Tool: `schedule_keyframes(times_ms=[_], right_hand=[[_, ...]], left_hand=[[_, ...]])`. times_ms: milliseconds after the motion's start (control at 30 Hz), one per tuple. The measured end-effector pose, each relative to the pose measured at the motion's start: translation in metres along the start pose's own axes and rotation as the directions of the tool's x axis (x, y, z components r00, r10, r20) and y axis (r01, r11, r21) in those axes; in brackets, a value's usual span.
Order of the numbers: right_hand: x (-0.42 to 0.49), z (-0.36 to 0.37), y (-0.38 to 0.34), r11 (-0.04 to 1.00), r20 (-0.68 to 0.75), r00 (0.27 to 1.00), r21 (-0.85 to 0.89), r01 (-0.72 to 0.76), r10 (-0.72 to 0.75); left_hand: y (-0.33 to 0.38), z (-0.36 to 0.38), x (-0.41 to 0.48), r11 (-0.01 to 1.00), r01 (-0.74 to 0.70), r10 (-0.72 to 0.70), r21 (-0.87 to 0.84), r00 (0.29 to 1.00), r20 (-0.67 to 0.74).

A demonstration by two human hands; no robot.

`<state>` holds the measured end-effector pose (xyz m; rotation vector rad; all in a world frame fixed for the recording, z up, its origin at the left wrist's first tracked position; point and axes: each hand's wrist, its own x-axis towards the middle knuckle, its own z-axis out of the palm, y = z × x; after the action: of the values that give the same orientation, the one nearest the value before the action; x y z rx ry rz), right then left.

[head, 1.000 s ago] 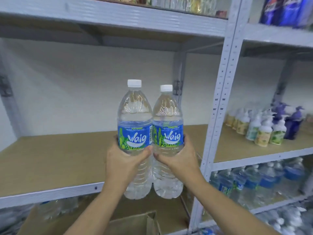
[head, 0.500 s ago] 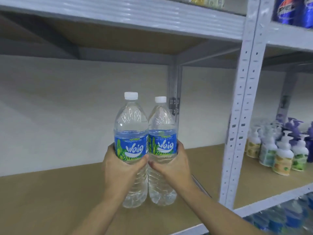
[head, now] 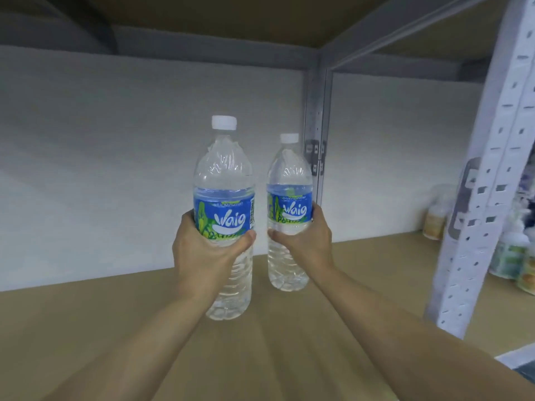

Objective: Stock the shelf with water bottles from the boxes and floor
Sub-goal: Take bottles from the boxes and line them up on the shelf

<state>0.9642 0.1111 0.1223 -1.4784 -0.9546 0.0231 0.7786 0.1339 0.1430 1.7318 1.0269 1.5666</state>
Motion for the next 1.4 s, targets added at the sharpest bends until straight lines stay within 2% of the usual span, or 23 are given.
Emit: schedule_keyframes(times_ms=[233,667,1033,1100,1200,1233,1300,1333,1400], right_hand=[[0.020,0.021,0.038,0.995,-0.006,0.995,0.030,-0.097,0.097],[0.035,0.045,0.060,0.986,0.041,0.997,0.155,-0.065,0.059],[0.036,0.045,0.073,0.989,0.141,0.987,0.111,-0.094,0.078],[0.031,0.041,0.077,0.991,0.168,0.979,0.036,-0.127,0.119],[0.003,0.030,0.089,0.926,0.184,0.943,-0.313,-0.213,0.279],[-0.010,0.025,0.095,0.881,0.177,0.942,-0.437,-0.184,0.285],[-0.039,0.012,0.104,0.759,0.290,0.929,-0.651,0.015,0.231],[-0.051,0.007,0.108,0.700,0.367,0.909,-0.702,0.132,0.196],[-0.068,-0.002,0.114,0.663,0.473,0.873,-0.692,0.285,0.119]], left_hand=[[-0.011,-0.005,0.002,1.000,-0.011,0.011,-0.004,1.000,0.008],[-0.029,-0.003,-0.004,1.000,-0.021,0.021,0.004,1.000,0.008],[-0.035,-0.013,-0.004,1.000,0.008,-0.009,-0.012,0.999,-0.044],[-0.035,-0.012,-0.005,1.000,0.020,-0.021,-0.021,0.999,-0.042],[-0.037,-0.009,-0.005,0.999,0.029,-0.031,-0.029,0.998,-0.051],[-0.037,-0.007,-0.006,0.999,0.031,-0.033,-0.033,0.998,-0.050],[-0.038,-0.003,-0.006,0.999,0.033,-0.035,-0.039,0.998,-0.048],[-0.039,0.000,-0.006,0.999,0.031,-0.033,-0.041,0.998,-0.048],[-0.041,0.006,-0.006,0.999,0.023,-0.025,-0.038,0.999,-0.047]])
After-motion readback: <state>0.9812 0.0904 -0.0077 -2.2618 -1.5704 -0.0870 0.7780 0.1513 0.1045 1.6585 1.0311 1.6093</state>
